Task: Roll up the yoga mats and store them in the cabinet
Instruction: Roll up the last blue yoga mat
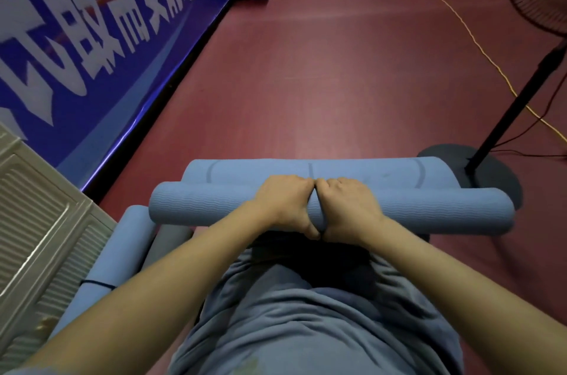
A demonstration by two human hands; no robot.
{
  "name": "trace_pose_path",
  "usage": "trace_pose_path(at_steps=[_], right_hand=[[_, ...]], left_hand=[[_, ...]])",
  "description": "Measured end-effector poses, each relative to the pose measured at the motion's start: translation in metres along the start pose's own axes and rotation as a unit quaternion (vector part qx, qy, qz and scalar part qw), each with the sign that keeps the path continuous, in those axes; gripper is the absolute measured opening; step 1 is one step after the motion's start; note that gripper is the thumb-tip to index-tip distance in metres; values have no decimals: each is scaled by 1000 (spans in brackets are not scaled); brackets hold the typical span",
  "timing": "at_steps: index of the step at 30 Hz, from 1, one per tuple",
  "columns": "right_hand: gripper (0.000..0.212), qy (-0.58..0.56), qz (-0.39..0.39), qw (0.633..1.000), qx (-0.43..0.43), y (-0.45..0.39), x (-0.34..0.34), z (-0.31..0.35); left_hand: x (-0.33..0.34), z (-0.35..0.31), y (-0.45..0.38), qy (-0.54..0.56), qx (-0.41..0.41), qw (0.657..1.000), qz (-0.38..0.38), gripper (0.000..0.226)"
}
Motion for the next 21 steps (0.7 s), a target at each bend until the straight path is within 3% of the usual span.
trace_pose_path(at_steps=[5,8,14,21], right_hand=[[80,-86,177,980,15,-27,-13,-16],[79,-99,199,975,15,-32,-10,-19],[69,-59,85,994,38,-21,-8,-16],[71,-11,-121,990,73,-11,4,-10]], left_hand=[[-3,-3,4,-23,-31,996,-75,97],[2,-5,5,-44,-30,994,-94,105],[-8,-9,-5,-73,-22,992,-96,61],[-30,1,-40,-23,-16,995,91,56]])
Point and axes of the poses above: each hand's wrist, its own y-axis away from the middle knuckle, its own x-axis out of the palm, z = x × y, the point moved 7 cm from there along -y, towards the middle knuckle, and after that the axes turned 6 degrees about z, right-handed, at the moved point
